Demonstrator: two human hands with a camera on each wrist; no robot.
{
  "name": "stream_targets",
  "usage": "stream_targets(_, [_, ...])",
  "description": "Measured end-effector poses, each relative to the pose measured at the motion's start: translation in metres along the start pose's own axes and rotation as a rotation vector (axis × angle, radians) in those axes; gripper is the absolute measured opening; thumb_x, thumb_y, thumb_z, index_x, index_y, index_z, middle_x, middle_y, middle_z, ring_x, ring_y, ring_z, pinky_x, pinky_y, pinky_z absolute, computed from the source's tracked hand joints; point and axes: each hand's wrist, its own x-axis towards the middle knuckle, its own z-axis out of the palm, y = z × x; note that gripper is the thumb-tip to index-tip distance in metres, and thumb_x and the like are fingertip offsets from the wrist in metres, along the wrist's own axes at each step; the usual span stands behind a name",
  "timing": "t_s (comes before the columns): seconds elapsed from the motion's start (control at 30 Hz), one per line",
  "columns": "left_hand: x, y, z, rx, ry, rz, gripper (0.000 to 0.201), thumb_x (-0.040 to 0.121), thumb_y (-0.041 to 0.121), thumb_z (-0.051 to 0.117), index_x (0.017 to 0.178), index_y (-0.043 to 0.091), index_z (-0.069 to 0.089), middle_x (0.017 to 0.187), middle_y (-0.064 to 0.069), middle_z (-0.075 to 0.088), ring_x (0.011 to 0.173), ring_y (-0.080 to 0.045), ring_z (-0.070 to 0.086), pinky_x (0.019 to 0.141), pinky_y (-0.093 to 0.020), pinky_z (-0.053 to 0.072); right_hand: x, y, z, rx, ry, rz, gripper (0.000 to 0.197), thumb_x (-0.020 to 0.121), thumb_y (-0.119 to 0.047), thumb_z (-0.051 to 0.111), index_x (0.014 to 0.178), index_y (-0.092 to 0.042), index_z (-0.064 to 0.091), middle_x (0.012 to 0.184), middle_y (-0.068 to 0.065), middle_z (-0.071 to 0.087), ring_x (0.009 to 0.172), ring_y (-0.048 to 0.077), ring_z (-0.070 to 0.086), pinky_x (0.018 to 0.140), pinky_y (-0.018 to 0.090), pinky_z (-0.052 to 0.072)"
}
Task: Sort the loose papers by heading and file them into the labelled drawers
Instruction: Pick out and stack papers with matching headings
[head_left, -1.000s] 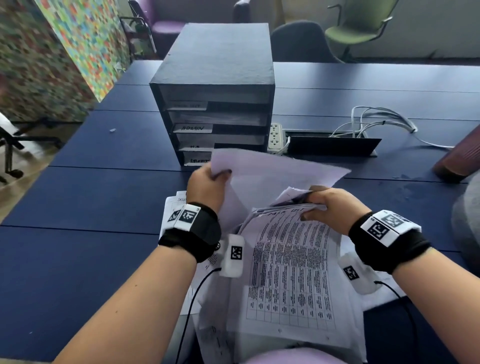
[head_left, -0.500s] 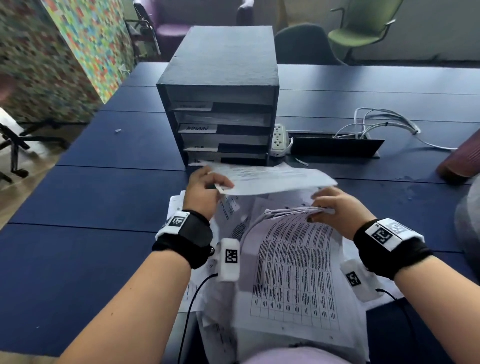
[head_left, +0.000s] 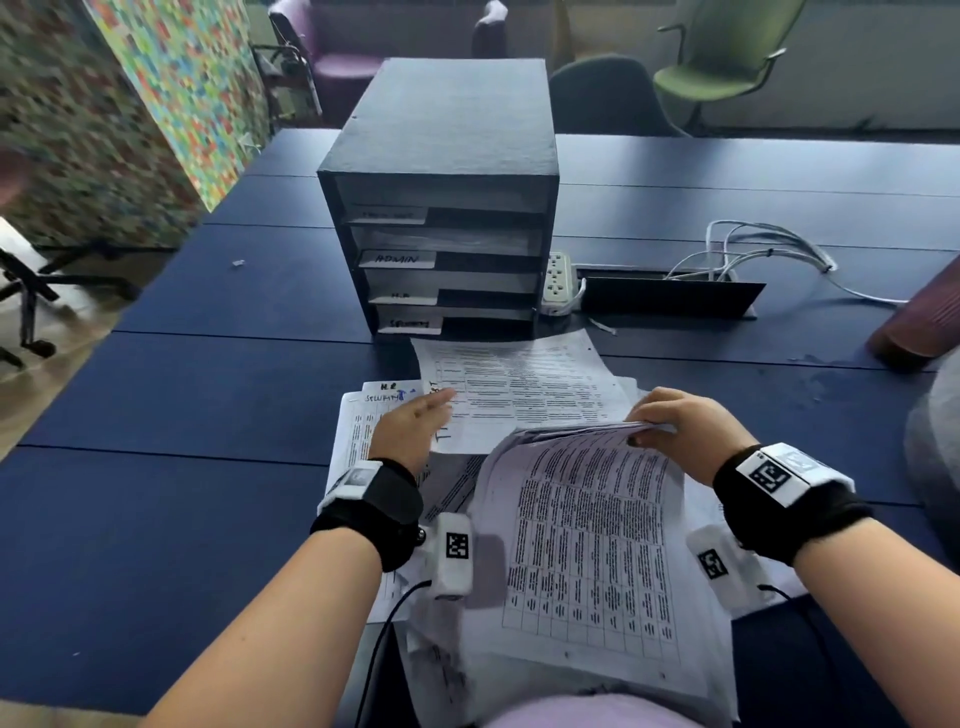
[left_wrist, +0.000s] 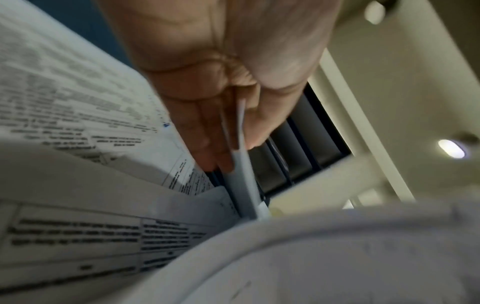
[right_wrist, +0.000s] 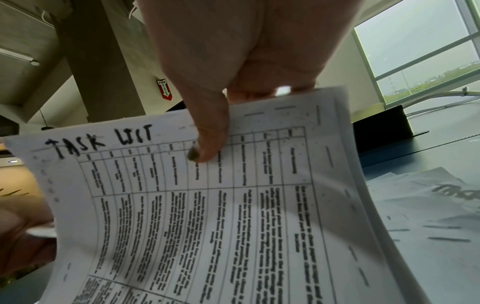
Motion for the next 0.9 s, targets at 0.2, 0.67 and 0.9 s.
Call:
stream_targets(0.2, [-0.006,-0.001,0.008,0.053,0.200,0.204,0.057,0.091,-0.008,0.041,0.128,0.036,0.037,0.112,0.000,0.062,0.101,-0.014,0.060,0.086,-0.027,0.047,-0.003,0.000,-0.001,0.009,0.078,0.069,0.021,0.079,-0.023,0.072,0.099,-0.017,0.073,0.084,-0.013,0.057,0.083,0.018,0.056,0.083,0.026,0.042])
stream_targets(0.67, [-0.007,0.110,-0.019,0.211,0.193,0.662,0.053,0.076,-0.012,0.041,0.092,0.034,0.061,0.081,0.017,0.062,0.071,0.000,0.056,0.067,-0.016,0.045,0.005,-0.028,-0.028,-0.080,-0.052,0.167,0.022,0.080,-0.035,0.068,0.099,-0.026,0.065,0.077,-0.009,0.060,0.089,0.023,0.053,0.084,0.028,0.041])
stream_targets(0.9, [-0.048,0.178,-0.029,0.062,0.096,0.987,0.040,0.080,-0.001,0.053,0.086,0.034,0.070,0.088,0.004,0.067,0.083,-0.005,0.060,0.077,-0.017,0.046,0.005,-0.014,-0.027,-0.219,-0.147,0.345,0.043,0.078,-0.036,0.070,0.118,-0.028,0.059,0.114,-0.001,0.064,0.110,0.024,0.055,0.095,0.034,0.037])
